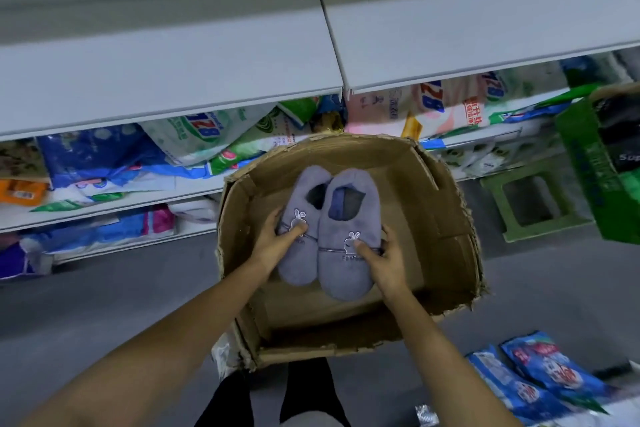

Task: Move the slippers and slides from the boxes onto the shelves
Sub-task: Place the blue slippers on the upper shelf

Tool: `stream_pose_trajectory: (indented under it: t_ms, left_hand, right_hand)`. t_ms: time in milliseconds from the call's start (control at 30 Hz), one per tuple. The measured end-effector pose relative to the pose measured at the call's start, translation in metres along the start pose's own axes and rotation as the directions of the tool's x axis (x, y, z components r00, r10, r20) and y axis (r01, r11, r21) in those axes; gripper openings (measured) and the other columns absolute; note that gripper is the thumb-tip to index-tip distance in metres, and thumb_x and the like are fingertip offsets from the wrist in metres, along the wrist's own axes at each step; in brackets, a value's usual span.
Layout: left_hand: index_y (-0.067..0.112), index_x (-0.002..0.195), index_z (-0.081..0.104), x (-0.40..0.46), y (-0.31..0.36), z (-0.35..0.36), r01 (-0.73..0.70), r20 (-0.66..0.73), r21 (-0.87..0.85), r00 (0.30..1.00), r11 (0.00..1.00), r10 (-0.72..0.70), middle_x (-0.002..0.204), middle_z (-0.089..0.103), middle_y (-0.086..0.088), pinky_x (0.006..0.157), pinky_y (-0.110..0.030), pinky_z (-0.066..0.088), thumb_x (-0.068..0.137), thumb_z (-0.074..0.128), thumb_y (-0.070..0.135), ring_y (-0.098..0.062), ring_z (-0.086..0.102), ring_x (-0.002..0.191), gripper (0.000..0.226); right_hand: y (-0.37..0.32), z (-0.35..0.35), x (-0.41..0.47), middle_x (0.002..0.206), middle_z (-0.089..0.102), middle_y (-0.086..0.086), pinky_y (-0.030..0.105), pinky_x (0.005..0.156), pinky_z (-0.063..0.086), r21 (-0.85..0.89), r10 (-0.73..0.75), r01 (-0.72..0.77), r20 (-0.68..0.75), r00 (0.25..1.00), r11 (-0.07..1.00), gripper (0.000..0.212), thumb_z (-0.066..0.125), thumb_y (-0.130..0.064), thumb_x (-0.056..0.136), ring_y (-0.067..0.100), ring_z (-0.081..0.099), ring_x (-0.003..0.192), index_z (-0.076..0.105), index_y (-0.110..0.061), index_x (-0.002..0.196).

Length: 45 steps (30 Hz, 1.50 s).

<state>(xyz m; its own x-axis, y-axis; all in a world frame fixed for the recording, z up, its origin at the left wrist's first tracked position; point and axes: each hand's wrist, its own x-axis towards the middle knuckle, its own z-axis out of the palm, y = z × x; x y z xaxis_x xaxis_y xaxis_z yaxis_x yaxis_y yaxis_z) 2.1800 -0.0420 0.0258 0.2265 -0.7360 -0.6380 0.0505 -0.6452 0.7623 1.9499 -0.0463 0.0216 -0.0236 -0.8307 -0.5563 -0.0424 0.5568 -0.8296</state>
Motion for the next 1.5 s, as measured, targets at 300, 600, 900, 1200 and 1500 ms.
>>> stream_pose_trajectory:
  t_ms: [300,600,900,1200,1500]
  left_hand:
    - [0.026,0.129,0.058,-0.078,0.07,-0.05,-0.265,-0.007,-0.16,0.963,0.951,0.268,0.122,0.068,0.008,0.081,-0.016,0.054,0.086,0.078,0.027,0.003,0.067,0.1,0.047]
    - [0.032,0.128,0.051,-0.164,0.138,-0.139,-0.438,0.028,-0.297,0.884,0.848,0.467,0.114,0.07,0.007,0.076,-0.019,0.058,0.087,0.076,0.016,-0.006,0.072,0.093,0.051]
    - [0.027,0.133,0.052,-0.236,0.17,-0.258,-0.6,-0.043,-0.318,0.783,0.735,0.621,0.115,0.072,-0.004,0.073,-0.022,0.058,0.087,0.075,0.013,-0.014,0.072,0.097,0.053]
    - [0.025,0.134,0.05,-0.285,0.19,-0.364,-0.728,-0.241,-0.291,0.684,0.621,0.688,0.112,0.073,-0.003,0.073,-0.024,0.058,0.085,0.078,0.014,-0.01,0.072,0.094,0.057]
    - [0.02,0.13,0.054,-0.339,0.198,-0.446,-0.856,-0.464,-0.117,0.496,0.504,0.734,0.101,0.076,0.013,0.077,-0.023,0.057,0.085,0.076,0.012,-0.005,0.07,0.092,0.05]
  right_hand:
    - [-0.104,0.027,-0.074,0.122,0.069,0.007,0.039,0.09,0.058,0.07,-0.285,0.288,-0.056,0.957,0.955,0.05,0.077,-0.008,0.084,0.022,0.069,0.109,0.056,-0.016,0.128]
    - [-0.181,0.094,-0.164,0.107,0.071,-0.005,0.022,0.083,0.056,0.009,-0.533,0.539,-0.142,0.834,0.842,0.039,0.076,-0.002,0.083,0.005,0.069,0.094,0.06,-0.019,0.113]
    - [-0.227,0.182,-0.242,0.114,0.069,-0.003,0.021,0.084,0.056,-0.019,-0.675,0.676,-0.086,0.733,0.737,0.046,0.079,-0.01,0.081,0.0,0.068,0.095,0.058,-0.016,0.122]
    - [-0.278,0.279,-0.279,0.119,0.07,0.0,0.045,0.091,0.058,0.084,-0.73,0.725,0.107,0.675,0.683,0.055,0.082,-0.023,0.081,0.018,0.069,0.106,0.056,-0.016,0.129]
    - [-0.318,0.369,-0.309,0.12,0.07,0.0,0.037,0.089,0.057,0.228,-0.754,0.728,0.336,0.565,0.647,0.051,0.079,-0.022,0.084,0.019,0.069,0.107,0.055,-0.018,0.129]
